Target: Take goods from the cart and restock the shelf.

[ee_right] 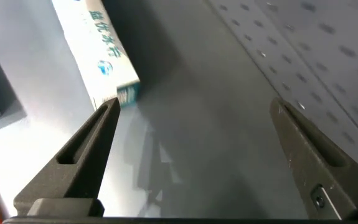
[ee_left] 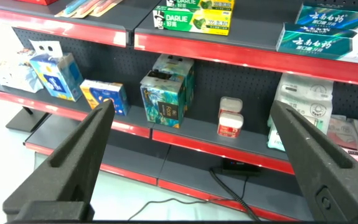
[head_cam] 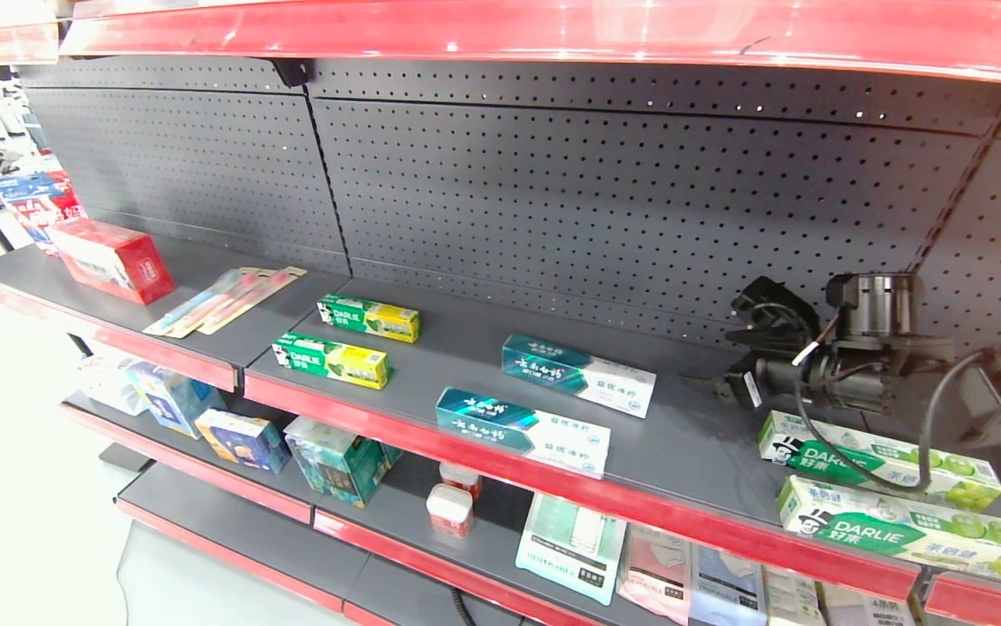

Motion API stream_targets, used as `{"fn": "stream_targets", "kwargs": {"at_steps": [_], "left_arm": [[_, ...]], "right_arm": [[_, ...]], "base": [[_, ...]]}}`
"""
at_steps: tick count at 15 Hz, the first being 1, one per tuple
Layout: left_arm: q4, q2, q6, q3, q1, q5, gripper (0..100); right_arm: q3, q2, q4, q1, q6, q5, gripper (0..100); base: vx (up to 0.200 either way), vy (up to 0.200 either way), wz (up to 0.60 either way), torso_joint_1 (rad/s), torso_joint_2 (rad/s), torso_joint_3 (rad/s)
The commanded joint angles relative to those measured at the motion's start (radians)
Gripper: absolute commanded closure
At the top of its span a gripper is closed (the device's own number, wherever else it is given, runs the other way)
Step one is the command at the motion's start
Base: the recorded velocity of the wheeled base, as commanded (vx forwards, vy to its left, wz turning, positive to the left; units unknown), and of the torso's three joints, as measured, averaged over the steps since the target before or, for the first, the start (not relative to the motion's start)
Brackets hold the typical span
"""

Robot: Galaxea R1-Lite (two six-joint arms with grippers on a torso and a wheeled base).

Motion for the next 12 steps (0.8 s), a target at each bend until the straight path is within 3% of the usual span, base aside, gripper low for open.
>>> {"fn": "stream_targets", "kwargs": {"at_steps": [1, 4, 7, 9, 12], "left_arm": [[0.0, 0.002, 0.0, 0.0, 0.0, 0.001, 0], [0.0, 0.002, 0.0, 0.0, 0.0, 0.001, 0], [0.0, 0.002, 0.0, 0.0, 0.0, 0.001, 0], [0.0, 0.002, 0.0, 0.0, 0.0, 0.001, 0], [0.0, 0.002, 0.0, 0.0, 0.0, 0.001, 0]], "right_arm": [[0.15, -0.213, 0.006, -0.012, 0.1, -0.069, 0], [0.317, -0.464, 0.013, -0.006, 0.236, -0.108, 0], [0.443, -0.691, 0.039, -0.037, 0.25, -0.16, 0], [0.589, -1.035, 0.243, -0.12, 0.266, -0.169, 0], [0.697, -1.316, 0.279, -0.201, 0.29, -0.172, 0]], "base": [[0.0, 0.0, 0.0, 0.0, 0.0, 0.0], [0.0, 0.0, 0.0, 0.0, 0.0, 0.0], [0.0, 0.0, 0.0, 0.0, 0.0, 0.0], [0.0, 0.0, 0.0, 0.0, 0.0, 0.0], [0.0, 0.0, 0.0, 0.0, 0.0, 0.0]]}}
